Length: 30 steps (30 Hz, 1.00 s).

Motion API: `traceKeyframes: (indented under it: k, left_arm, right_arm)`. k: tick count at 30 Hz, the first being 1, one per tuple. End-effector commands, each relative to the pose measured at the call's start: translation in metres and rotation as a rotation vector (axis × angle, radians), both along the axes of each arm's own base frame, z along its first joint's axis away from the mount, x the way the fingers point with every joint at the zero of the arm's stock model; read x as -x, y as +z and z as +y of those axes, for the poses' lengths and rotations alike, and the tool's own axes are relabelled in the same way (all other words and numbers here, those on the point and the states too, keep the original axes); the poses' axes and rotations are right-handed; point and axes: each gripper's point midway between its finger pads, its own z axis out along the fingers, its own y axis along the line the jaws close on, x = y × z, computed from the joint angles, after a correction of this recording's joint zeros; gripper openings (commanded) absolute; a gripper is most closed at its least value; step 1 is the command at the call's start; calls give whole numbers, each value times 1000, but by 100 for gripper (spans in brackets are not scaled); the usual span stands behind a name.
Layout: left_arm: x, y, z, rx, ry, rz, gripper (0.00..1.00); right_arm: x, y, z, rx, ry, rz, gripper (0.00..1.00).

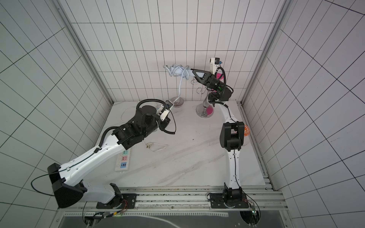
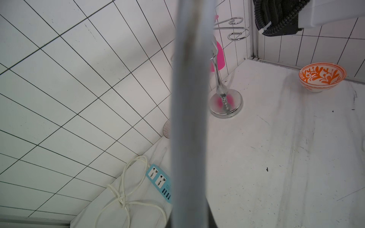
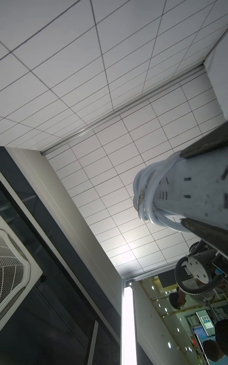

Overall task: Wrap the cord around the power strip
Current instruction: Wrap the power cord around the power strip.

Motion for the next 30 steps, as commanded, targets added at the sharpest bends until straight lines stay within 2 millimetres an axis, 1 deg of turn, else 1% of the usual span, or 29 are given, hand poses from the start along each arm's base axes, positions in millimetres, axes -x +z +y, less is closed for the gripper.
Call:
traceKeyframes:
  k: [1,4,6,9,13,16,20,25,28,30]
  left_arm:
    - [5,24,-3,107,-59,-67,0]
    - [6,29,-6,172,-107,-76,0]
    - [11,32,-11,201,-146,-89,2]
    - [17,36,-15,248,-189,-106,7]
    - [24,36,-13,305,-234,-123,13]
    - [31,34,-9,349,-265,-123,16]
    - [40,29,-3,392,-302,-126,19]
    - [44,13,2,419,-323,-101,18]
    - [48,2,-1,419,-361,-72,15]
    - [52,-3,-4,428,-395,-56,16]
  right_arm:
    - [117,80,-46,-274,131,-314,0]
    - [148,99,-49,-296,180,-378,0]
    - [169,110,-50,-311,209,-422,0]
    - [195,122,-53,-326,229,-469,0]
    - [219,136,-58,-345,235,-511,0]
    - [229,146,-58,-334,223,-526,0]
    - [235,153,-60,-323,212,-534,0]
    - [241,158,-66,-327,203,-543,0]
    - [244,160,-70,-332,198,-549,0]
    - [246,161,-71,-329,194,-552,0]
